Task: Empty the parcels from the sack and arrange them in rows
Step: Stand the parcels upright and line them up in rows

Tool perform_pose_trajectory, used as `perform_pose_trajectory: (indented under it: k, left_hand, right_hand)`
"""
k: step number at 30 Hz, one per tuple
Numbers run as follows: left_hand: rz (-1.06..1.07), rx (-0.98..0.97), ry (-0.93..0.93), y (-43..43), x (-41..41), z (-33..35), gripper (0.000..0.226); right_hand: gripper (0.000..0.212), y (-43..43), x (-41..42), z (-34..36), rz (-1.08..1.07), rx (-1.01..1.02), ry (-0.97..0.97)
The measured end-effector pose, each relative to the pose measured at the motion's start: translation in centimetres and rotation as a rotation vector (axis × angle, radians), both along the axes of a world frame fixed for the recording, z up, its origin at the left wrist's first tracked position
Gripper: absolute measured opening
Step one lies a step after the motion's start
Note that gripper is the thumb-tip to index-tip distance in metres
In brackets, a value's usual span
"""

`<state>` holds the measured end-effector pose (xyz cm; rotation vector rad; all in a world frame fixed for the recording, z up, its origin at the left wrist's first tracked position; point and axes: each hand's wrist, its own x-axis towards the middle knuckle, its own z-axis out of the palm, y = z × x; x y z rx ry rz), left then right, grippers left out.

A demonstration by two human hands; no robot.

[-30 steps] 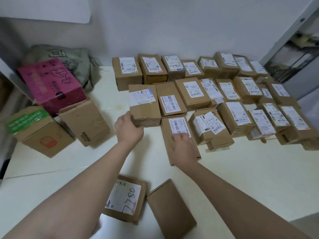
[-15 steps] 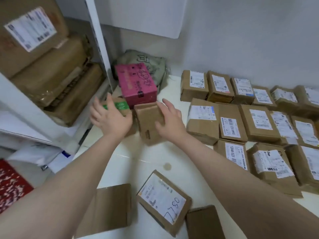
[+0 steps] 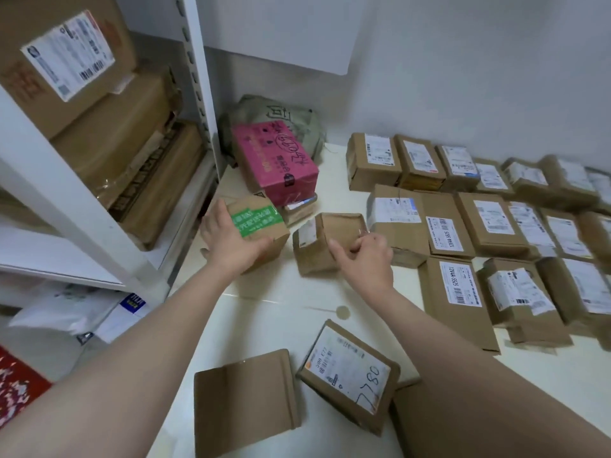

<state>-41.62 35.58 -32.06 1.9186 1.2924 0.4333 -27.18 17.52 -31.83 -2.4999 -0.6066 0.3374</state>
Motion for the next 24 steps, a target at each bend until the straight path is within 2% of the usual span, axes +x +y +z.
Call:
perform_pose_trajectory:
  k: [4, 9, 11, 13, 15, 17, 19, 21, 24]
  left_hand:
    - [-0.137, -0.009, -0.08, -0.9, -0.6, -0.2, 0.118]
    - [-0.195, 0.083, -0.162, -4.1, -2.7, -1.3, 0.066]
    - [-0.198, 0.057, -0.14, -4.8, -4.0, -2.3, 0.05]
    - [-0.19, -0.016, -0.117, -5.6, -5.2, -3.2, 0.043]
    - [-0.17, -0.122, -0.113, -6.5, -6.0, -3.7, 0.054]
    - [-0.104, -0.2, -0.117, -7.2, -6.0, -3.6, 0.075]
    - [-0.032, -0.217, -0.102, -7.9, -5.6, -3.3, 0.089]
    - [-0.002, -0.183, -0.02, -8.7, -4.8, -2.7, 0.094]
    - [0.012, -0.101, 0.147, -10.2, -3.3, -2.2, 0.1]
  right_hand:
    - [0.071, 0.1, -2.0, 0.5, -0.081, -0.008, 0.037]
    - [0.116, -1.1, -4.6, -0.3, 0.066, 0.05, -0.022]
    - [0.119, -2.4, -4.9, -1.1, 0.072, 0.014, -0.029]
    - [0.114, -4.3, -4.9, -2.0, 0.08, -0.033, -0.019]
    - [0.099, -6.0, -4.9, -2.7, 0.065, -0.065, 0.005]
    - [0.084, -6.7, -5.0, -2.9, 0.026, -0.101, 0.007]
    - [0.083, -6.3, -4.9, -2.7, 0.0, -0.084, 0.0]
    - [0.088, -5.3, -4.8, -2.1, 0.017, -0.066, 0.009]
    - [0.095, -4.0, -4.8, -1.7, 0.092, -0.232, 0.085]
